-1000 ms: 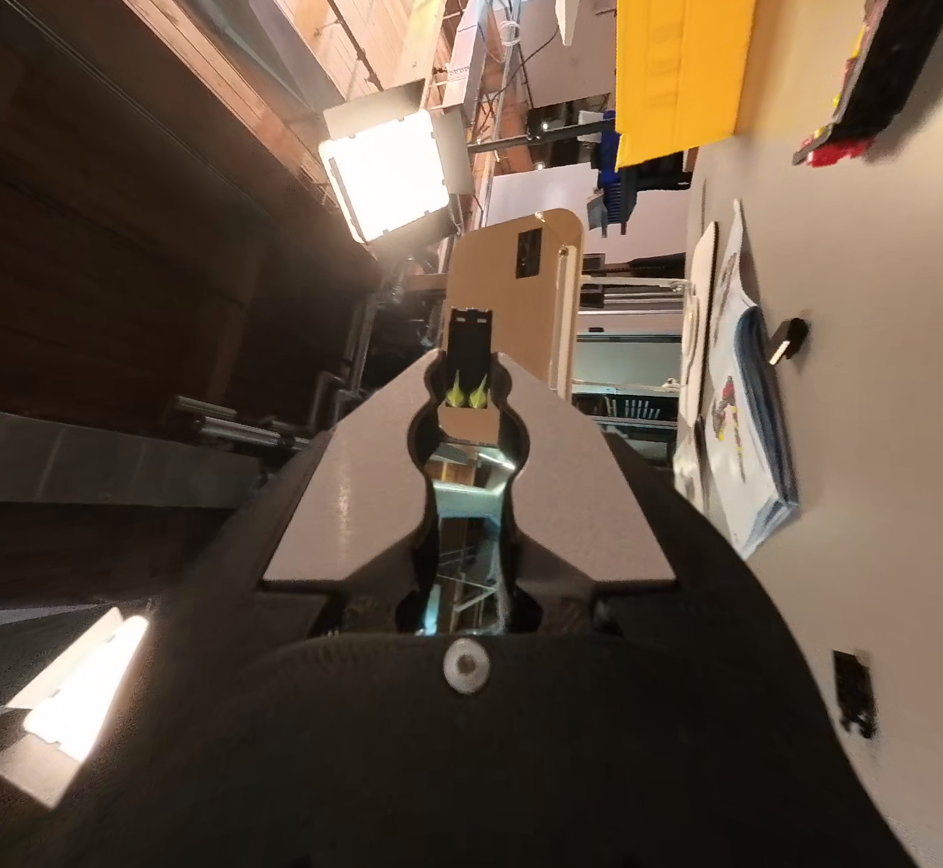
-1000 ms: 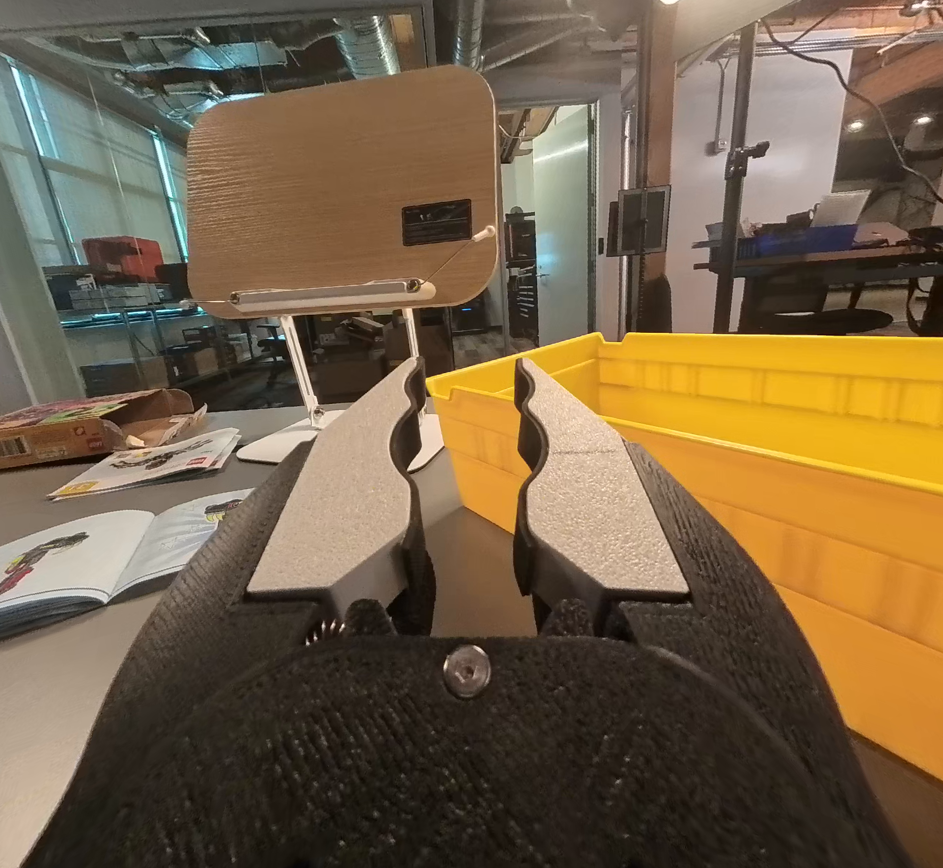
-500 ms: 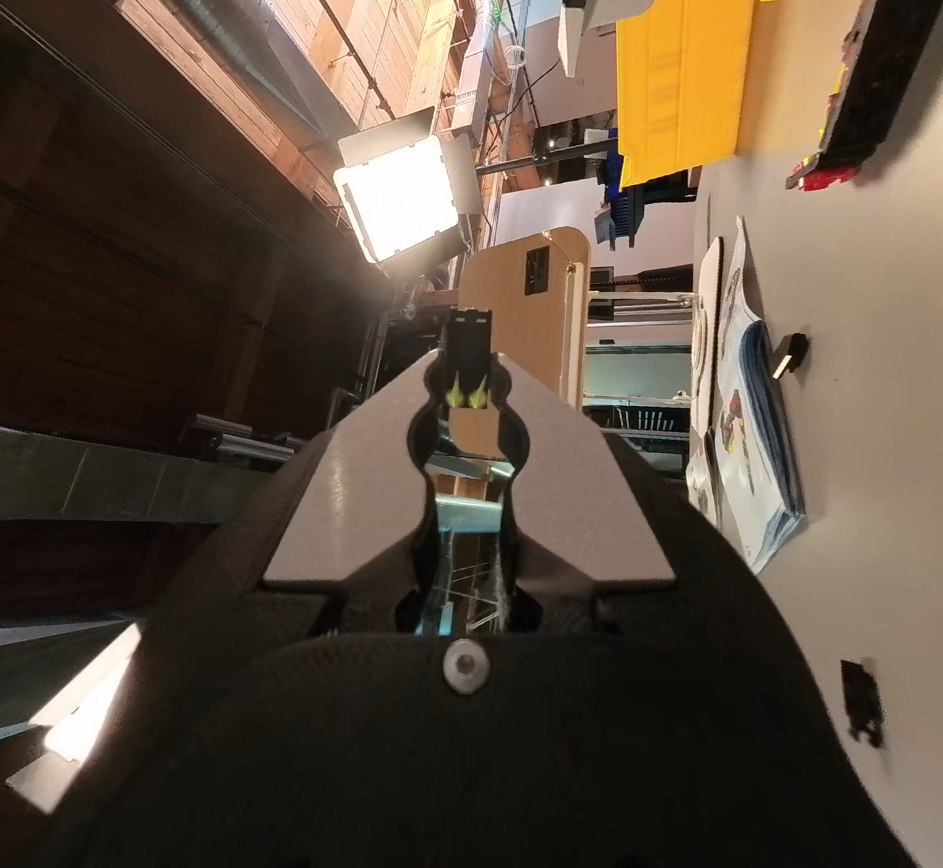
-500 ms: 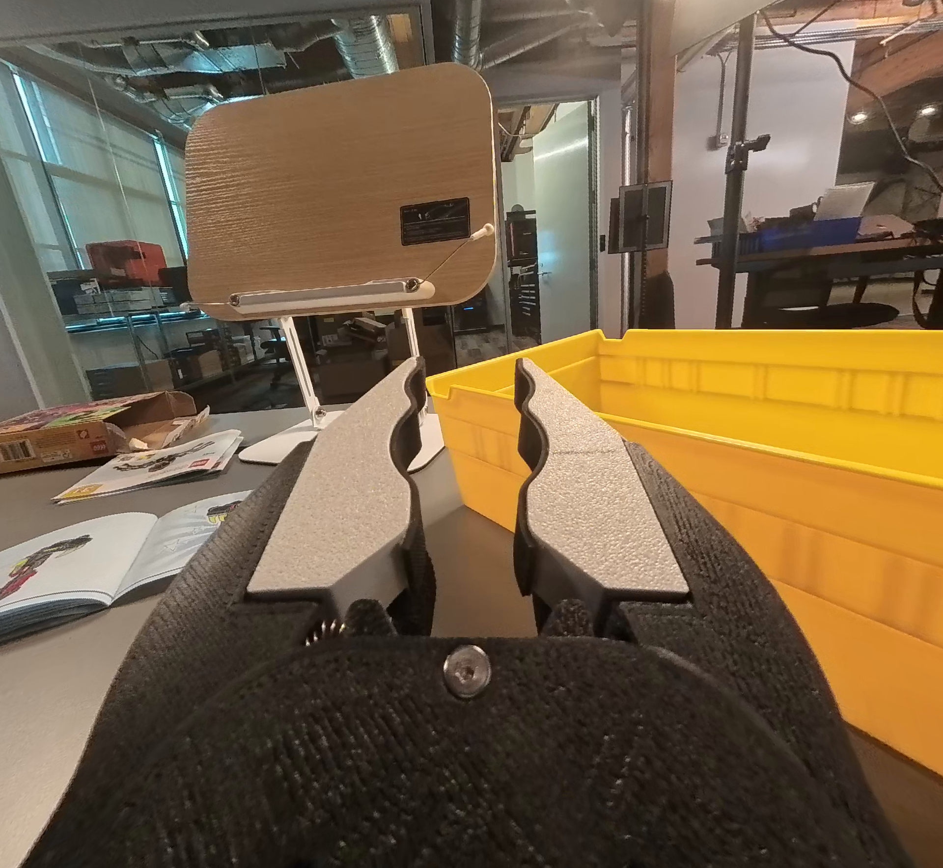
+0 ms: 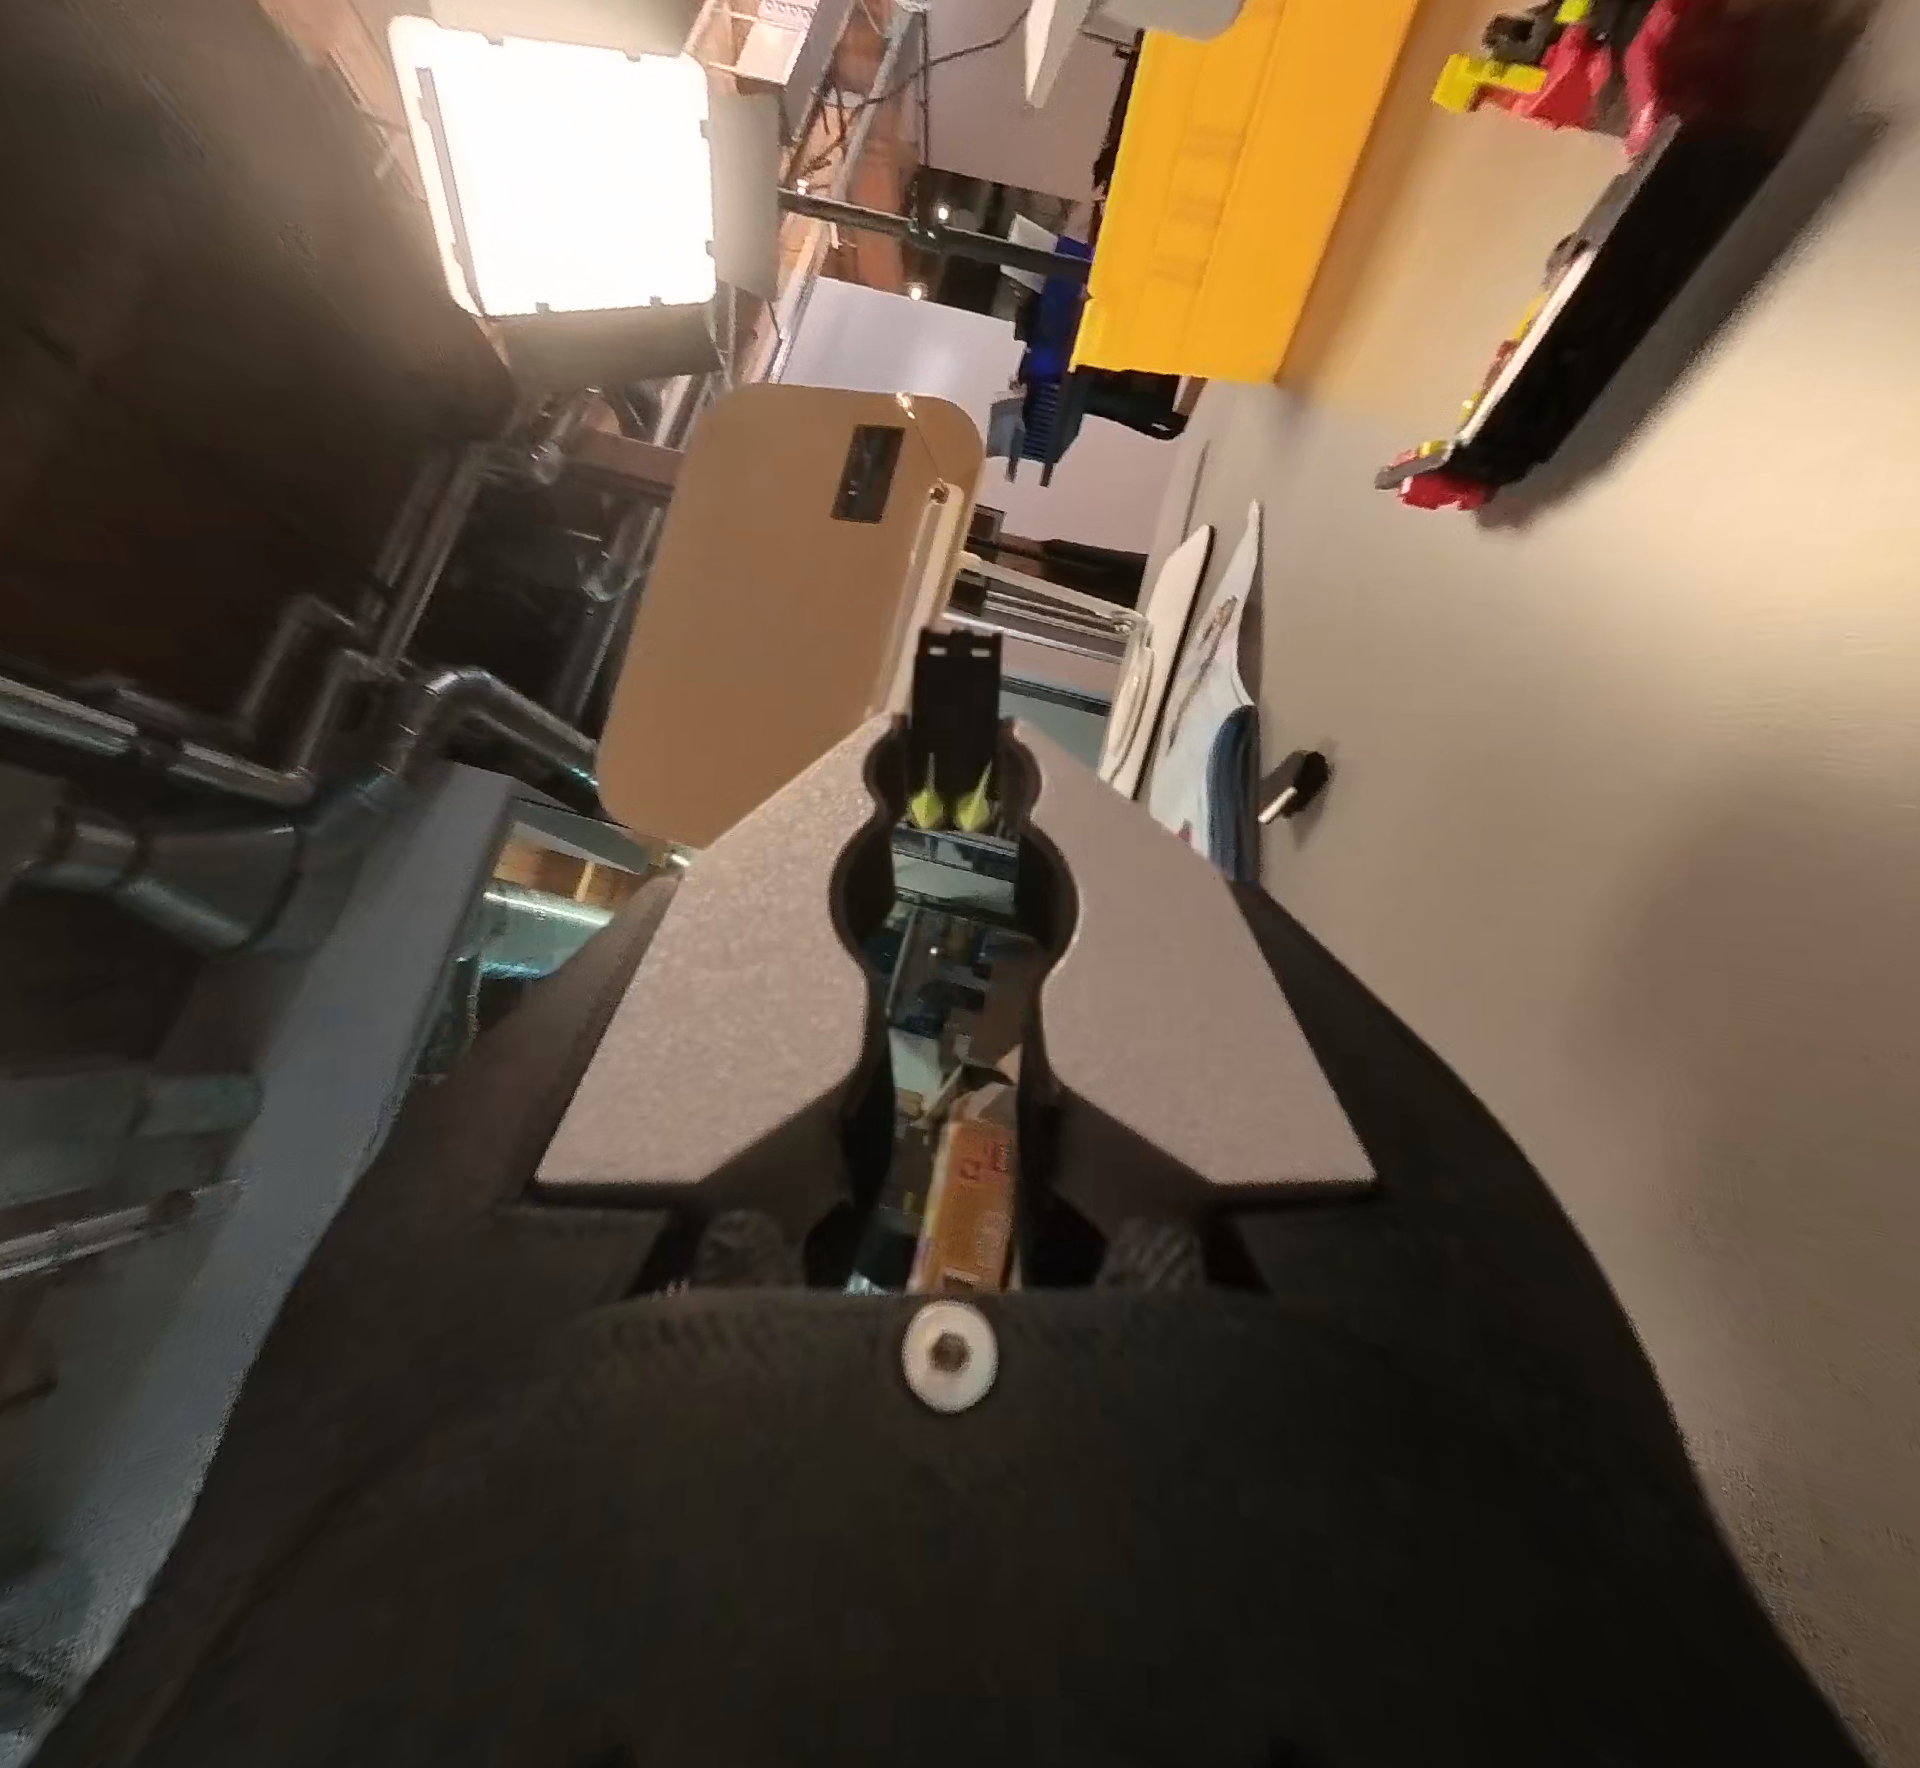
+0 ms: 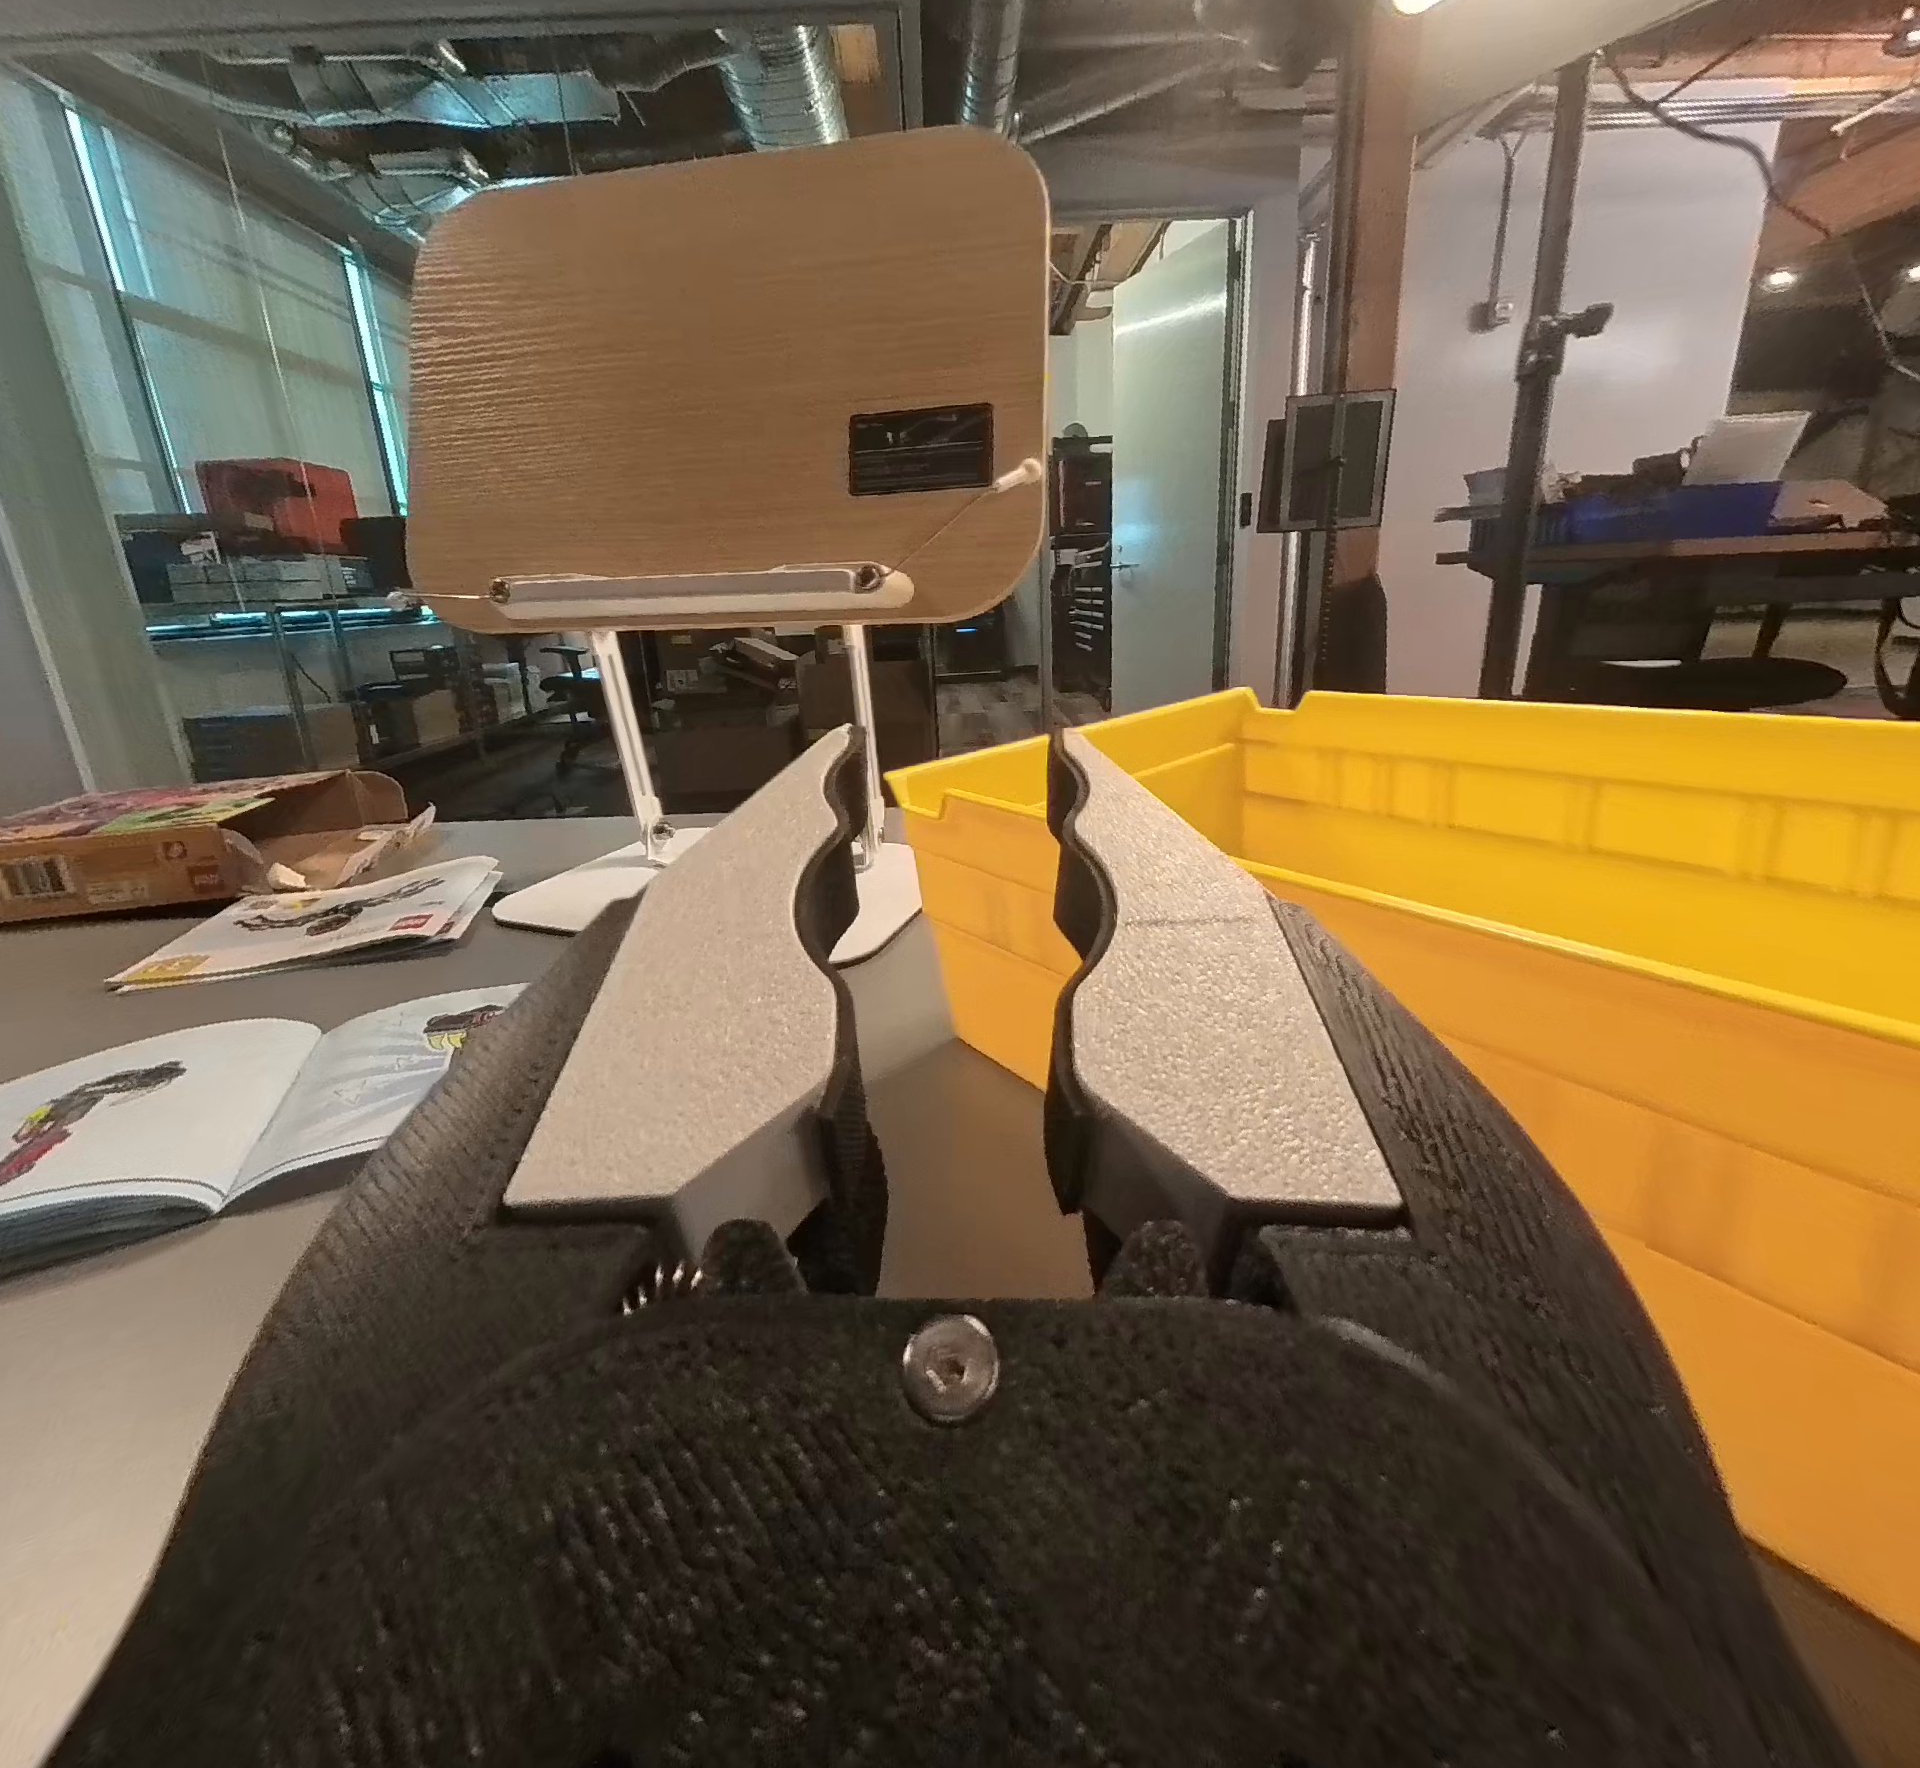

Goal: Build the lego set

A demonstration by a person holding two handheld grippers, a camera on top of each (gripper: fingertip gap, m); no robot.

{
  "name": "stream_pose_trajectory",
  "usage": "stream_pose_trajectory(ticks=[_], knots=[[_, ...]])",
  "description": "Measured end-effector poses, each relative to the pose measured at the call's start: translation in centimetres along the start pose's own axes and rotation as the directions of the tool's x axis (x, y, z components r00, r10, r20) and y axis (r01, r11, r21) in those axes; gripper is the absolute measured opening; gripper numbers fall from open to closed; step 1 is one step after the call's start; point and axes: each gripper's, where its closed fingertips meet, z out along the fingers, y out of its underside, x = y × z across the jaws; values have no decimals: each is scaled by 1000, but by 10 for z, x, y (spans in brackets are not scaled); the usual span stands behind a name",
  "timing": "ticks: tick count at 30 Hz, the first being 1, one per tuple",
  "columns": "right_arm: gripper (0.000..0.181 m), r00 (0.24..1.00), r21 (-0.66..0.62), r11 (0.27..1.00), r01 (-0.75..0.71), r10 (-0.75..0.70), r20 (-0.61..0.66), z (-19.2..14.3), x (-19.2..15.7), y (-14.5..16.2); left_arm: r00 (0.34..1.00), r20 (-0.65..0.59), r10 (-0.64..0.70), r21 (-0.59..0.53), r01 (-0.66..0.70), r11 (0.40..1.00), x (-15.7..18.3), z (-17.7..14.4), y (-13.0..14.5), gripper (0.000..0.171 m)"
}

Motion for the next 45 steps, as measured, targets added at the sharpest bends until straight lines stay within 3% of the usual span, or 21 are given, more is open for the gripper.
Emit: stream_pose_trajectory(ticks=[3, 7, 12, 45], knots=[[32, 999, 4, 999, 33, -33, 6, 9, -4, 2, 999, -24, -30, -13, 30, 999, 7, 7, 3, 15], [31, 998, 8, 998, 62, -62, 15, 29, -8, 8, 999, -31, 23, -71, -26, 997, 14, 29, 19, 15], [31, 994, 5, 996, 89, -89, 63, 46, -19, 15, 996, -67, 66, -83, -71, 994, 23, 32, 19, 15], [30, 991, 3, 997, 77, -77, 109, 47, -27, 16, 998, -3, 63, -108, -63, 992, 12, 27, 29, 15]])
